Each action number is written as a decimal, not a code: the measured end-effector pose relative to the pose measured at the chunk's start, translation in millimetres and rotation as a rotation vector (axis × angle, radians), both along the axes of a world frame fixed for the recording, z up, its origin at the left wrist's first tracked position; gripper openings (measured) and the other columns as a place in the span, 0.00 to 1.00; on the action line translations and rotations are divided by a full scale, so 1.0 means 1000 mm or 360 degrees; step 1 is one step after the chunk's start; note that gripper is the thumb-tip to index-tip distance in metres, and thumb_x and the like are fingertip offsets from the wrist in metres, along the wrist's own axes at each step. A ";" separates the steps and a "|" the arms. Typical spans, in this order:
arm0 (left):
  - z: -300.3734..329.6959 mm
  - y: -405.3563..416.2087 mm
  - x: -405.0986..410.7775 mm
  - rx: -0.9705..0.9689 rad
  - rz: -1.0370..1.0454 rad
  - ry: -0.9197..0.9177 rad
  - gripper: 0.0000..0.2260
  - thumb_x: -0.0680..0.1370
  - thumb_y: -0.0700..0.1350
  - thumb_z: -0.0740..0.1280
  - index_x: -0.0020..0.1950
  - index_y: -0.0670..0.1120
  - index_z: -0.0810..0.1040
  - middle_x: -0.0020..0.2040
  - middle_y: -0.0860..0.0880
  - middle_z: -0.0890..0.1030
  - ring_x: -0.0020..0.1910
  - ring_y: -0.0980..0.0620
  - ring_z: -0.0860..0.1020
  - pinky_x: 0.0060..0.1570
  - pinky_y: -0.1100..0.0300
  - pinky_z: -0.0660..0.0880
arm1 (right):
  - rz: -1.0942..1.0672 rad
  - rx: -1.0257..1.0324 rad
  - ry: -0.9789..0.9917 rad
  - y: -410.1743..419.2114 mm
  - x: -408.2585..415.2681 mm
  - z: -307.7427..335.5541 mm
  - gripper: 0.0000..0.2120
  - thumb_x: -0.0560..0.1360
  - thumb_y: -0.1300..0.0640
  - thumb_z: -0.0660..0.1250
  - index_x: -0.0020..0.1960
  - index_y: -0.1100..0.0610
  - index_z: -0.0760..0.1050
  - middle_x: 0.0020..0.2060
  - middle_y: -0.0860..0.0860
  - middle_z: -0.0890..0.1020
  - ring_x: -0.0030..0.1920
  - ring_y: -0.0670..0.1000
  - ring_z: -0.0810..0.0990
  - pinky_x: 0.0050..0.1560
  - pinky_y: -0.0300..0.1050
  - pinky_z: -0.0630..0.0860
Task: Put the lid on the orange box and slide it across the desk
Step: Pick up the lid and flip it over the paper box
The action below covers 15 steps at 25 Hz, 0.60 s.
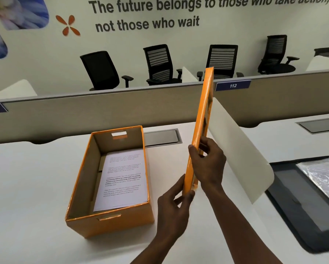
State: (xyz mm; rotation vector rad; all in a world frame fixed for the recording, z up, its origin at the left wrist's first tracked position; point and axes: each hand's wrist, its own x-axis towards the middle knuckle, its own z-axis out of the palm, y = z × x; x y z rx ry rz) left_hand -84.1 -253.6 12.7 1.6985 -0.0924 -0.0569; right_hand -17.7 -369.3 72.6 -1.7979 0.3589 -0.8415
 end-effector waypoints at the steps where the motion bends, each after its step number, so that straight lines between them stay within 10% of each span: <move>1: 0.004 0.001 0.001 -0.0022 -0.0043 0.0023 0.21 0.76 0.48 0.75 0.65 0.66 0.77 0.59 0.71 0.81 0.58 0.71 0.79 0.57 0.70 0.77 | -0.0005 0.0043 -0.0073 0.002 -0.005 0.004 0.13 0.74 0.54 0.73 0.57 0.50 0.78 0.51 0.43 0.82 0.47 0.42 0.81 0.47 0.35 0.79; 6: 0.035 0.026 0.026 -0.0032 -0.0367 0.0168 0.19 0.69 0.65 0.73 0.60 0.72 0.78 0.65 0.66 0.80 0.65 0.62 0.79 0.62 0.62 0.78 | 0.0104 -0.0071 -0.0332 0.012 -0.031 0.028 0.16 0.74 0.47 0.70 0.60 0.46 0.74 0.55 0.35 0.79 0.53 0.39 0.81 0.53 0.35 0.78; 15: 0.070 0.102 0.118 -0.0147 -0.0313 0.0150 0.28 0.78 0.61 0.65 0.77 0.58 0.67 0.76 0.51 0.73 0.76 0.48 0.70 0.74 0.42 0.68 | 0.0585 0.0149 -0.0538 0.065 -0.069 0.091 0.15 0.72 0.46 0.69 0.57 0.35 0.75 0.53 0.28 0.80 0.53 0.37 0.82 0.44 0.26 0.76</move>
